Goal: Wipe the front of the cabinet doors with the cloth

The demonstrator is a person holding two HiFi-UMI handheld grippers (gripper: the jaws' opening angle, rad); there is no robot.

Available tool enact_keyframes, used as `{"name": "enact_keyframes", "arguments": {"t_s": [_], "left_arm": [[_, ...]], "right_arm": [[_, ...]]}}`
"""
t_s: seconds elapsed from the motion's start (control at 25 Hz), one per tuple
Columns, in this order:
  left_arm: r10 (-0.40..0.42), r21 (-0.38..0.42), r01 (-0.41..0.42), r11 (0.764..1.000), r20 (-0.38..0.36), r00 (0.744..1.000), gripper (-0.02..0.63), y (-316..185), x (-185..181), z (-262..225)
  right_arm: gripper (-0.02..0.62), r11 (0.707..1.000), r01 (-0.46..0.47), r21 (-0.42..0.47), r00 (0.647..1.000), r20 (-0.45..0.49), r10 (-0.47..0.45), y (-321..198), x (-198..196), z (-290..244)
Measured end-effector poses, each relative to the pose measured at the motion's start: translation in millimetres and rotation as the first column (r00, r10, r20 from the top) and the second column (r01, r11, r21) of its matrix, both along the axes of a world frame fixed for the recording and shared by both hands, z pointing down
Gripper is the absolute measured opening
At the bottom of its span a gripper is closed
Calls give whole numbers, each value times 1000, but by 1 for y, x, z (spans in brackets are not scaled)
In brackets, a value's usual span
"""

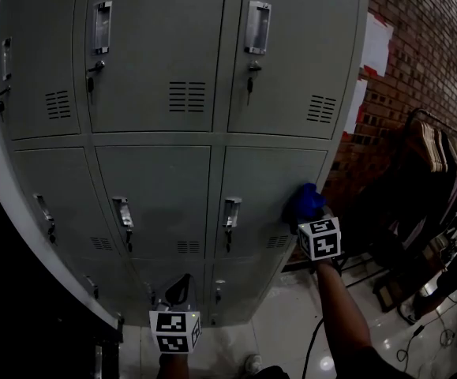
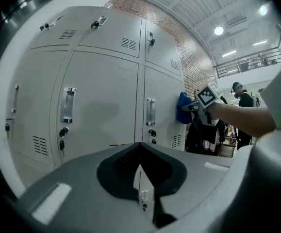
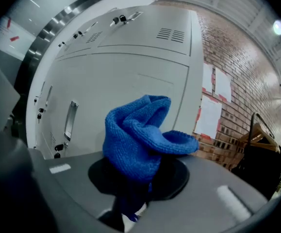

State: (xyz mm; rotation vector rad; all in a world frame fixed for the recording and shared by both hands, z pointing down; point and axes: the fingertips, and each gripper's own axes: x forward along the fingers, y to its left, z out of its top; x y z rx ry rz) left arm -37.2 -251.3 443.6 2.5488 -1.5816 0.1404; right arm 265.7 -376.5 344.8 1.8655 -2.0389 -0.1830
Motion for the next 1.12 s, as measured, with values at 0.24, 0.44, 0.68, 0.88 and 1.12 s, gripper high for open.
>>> {"name": "enact_keyframes", "arguments": {"t_s": [0.24,0.44,0.68,0.88,1.12], "left_arm": [[-49,17,49,999,-16,999,14,-1,-24,-4],[-37,12,37,999,-12,999,14,6,-21,1],[-84,10,84,996,-12,996,14,9,-42,2],[-101,4,101,995,-10,995,14,11,-49,3],[-92,2,92,996,-10,996,14,11,-40,4]], "right_arm": [[84,993,111,24,994,-22,-111,-4,-61,-10],[84,977,209,35,977,-51,-207,-5,-111,-16],[83,957,289,31,954,-88,-286,-6,-171,-15],[84,950,306,57,951,-53,-303,0,-172,-15],[84,981,184,54,982,-51,-182,15,-95,1]]}}
